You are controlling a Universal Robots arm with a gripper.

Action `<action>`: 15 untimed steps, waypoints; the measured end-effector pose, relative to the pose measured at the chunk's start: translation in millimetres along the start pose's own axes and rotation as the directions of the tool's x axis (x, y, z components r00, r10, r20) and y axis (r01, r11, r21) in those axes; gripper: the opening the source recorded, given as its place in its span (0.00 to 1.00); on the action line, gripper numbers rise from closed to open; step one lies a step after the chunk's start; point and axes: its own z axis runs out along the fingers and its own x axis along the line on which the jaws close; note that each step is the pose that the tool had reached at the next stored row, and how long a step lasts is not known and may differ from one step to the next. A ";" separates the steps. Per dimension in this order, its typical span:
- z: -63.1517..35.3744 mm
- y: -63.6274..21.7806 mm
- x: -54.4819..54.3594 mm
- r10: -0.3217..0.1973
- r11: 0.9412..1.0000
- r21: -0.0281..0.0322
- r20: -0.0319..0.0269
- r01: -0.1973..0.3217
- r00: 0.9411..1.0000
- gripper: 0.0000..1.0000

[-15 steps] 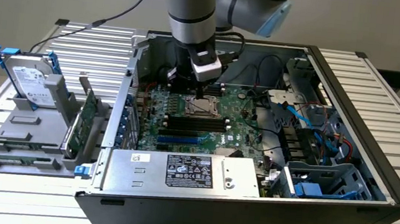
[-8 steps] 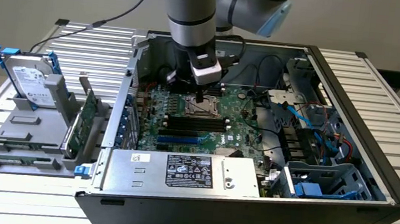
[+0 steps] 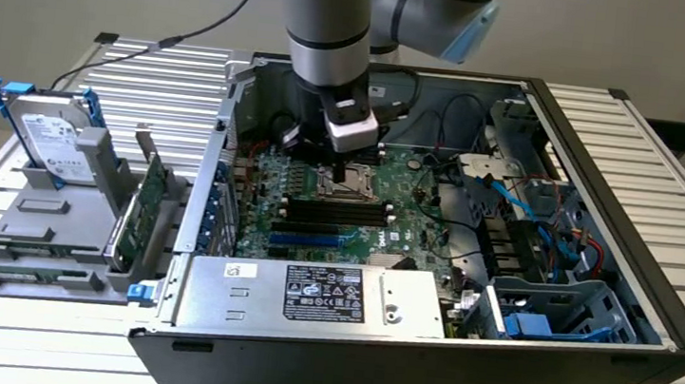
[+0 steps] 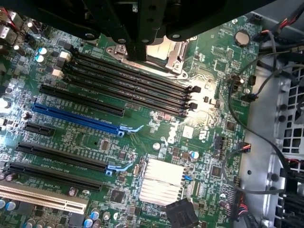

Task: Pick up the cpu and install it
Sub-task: 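Install the second cpu locking lever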

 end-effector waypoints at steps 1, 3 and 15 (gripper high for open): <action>0.1 0.6 -0.3 0.002 1.000 0.002 0.009 -0.002 1.000 0.11; 0.4 1.5 -1.0 0.005 1.000 0.008 0.030 -0.005 1.000 0.11; 0.8 2.3 -1.9 0.008 0.999 0.034 0.097 -0.012 0.995 0.11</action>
